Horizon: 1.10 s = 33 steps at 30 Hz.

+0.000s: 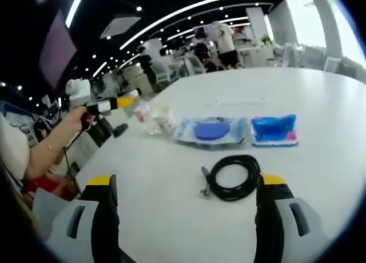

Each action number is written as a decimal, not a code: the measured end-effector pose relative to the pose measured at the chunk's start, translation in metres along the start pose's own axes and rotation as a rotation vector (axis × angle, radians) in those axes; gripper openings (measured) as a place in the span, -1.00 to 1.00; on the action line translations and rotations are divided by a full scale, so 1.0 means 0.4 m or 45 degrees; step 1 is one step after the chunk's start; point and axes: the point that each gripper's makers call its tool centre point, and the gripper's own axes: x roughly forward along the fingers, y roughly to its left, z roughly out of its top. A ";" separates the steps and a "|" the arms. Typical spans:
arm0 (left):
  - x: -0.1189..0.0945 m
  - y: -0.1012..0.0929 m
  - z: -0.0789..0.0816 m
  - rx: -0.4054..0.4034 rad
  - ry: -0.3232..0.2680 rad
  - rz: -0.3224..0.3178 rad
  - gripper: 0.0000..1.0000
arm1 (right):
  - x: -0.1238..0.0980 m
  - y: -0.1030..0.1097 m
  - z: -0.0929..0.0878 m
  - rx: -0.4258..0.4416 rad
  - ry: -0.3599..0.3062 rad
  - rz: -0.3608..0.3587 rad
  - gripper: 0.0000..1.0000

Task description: Arrange the tabletop items into an orderly group along one side of the table until the central work area is clear of visible clutter.

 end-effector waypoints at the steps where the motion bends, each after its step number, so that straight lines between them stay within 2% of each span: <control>1: -0.009 -0.006 0.001 0.007 -0.005 -0.011 0.90 | -0.006 0.004 -0.001 -0.007 -0.001 0.002 0.99; 5: -0.058 -0.029 0.000 0.018 0.000 -0.069 0.97 | -0.026 0.017 -0.003 -0.017 -0.006 0.008 0.99; 8: -0.096 -0.047 -0.005 -0.018 0.017 -0.134 0.98 | -0.043 0.030 -0.001 -0.022 -0.020 0.015 0.99; 13: -0.168 -0.092 -0.027 0.017 0.053 -0.222 0.98 | -0.062 0.051 -0.003 -0.051 -0.030 0.028 0.99; 15: -0.188 -0.102 -0.038 0.026 0.066 -0.224 0.98 | -0.068 0.057 -0.006 -0.073 -0.029 0.029 0.99; 16: -0.205 -0.113 -0.049 0.084 0.081 -0.232 0.98 | -0.070 0.058 -0.007 -0.076 -0.027 0.029 0.99; 17: -0.215 -0.119 -0.054 0.088 0.083 -0.230 0.98 | -0.071 0.059 -0.009 -0.077 -0.025 0.028 0.99; 21: -0.258 -0.166 -0.081 -0.014 0.084 -0.300 0.98 | -0.084 0.062 -0.016 -0.085 -0.029 0.026 0.99; 25: -0.297 -0.196 -0.105 0.015 0.091 -0.304 0.98 | -0.100 0.065 -0.026 -0.076 -0.019 0.020 0.99; 29: -0.335 -0.247 -0.127 -0.006 0.108 -0.375 0.98 | -0.117 0.067 -0.037 -0.083 -0.029 0.004 0.99; 33: -0.360 -0.283 -0.136 -0.003 0.090 -0.418 0.98 | -0.122 0.071 -0.053 -0.096 -0.026 -0.019 0.99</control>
